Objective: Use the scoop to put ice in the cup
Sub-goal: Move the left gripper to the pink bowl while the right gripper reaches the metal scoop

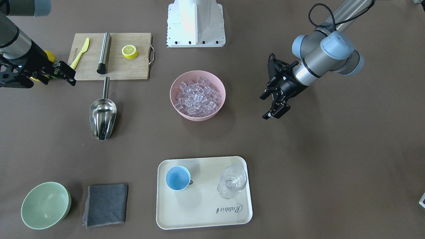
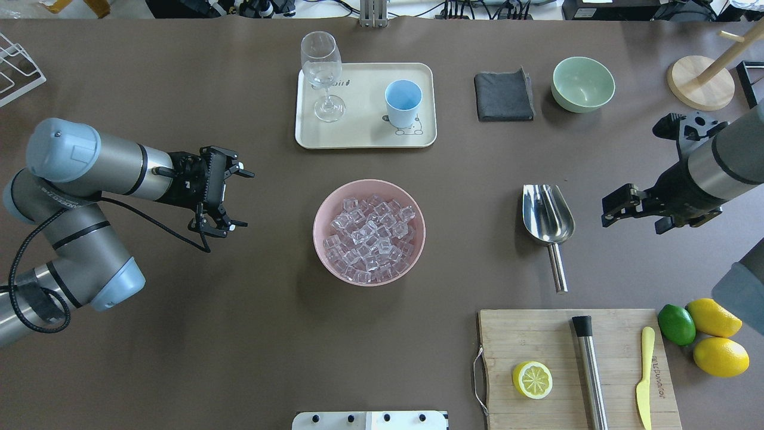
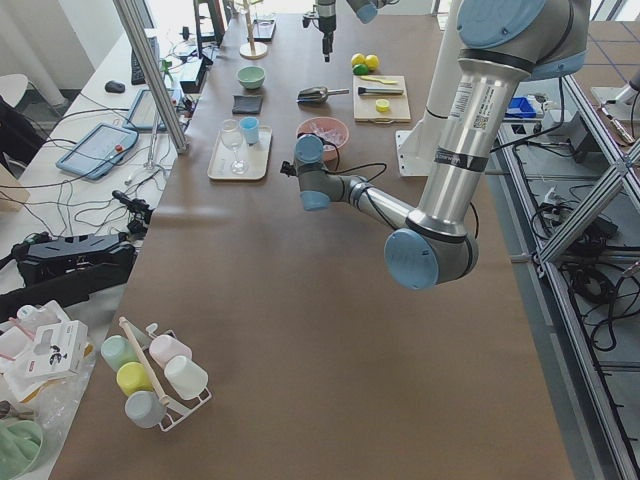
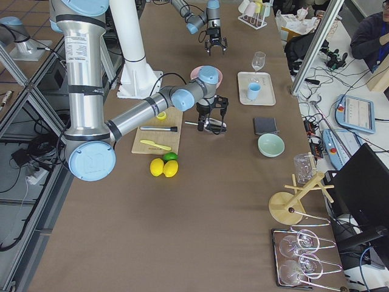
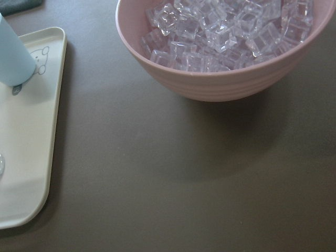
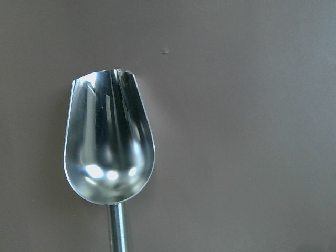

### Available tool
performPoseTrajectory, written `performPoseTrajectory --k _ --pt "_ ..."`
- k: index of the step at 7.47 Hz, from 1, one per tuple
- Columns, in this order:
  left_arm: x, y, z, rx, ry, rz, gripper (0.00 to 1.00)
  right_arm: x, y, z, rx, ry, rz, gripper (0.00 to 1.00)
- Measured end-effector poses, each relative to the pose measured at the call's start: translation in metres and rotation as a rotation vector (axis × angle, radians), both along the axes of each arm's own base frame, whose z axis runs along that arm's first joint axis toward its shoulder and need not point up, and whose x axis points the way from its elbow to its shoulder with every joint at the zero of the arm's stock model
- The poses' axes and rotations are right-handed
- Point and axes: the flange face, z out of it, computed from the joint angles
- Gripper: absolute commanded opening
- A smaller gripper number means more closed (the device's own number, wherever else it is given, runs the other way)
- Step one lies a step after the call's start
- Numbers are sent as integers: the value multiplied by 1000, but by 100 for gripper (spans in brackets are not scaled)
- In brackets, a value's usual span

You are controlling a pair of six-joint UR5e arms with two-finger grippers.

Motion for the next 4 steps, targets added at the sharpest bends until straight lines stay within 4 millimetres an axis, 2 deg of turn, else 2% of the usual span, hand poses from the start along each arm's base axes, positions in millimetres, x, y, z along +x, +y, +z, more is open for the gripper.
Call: performPoseTrajectory --k 2,4 --pt "21 -12 -8 -21 27 41 98 -47 24 -1 -11 16 -8 98" --pt "45 -19 -14 -87 56 92 98 -76 36 1 -9 33 -19 98"
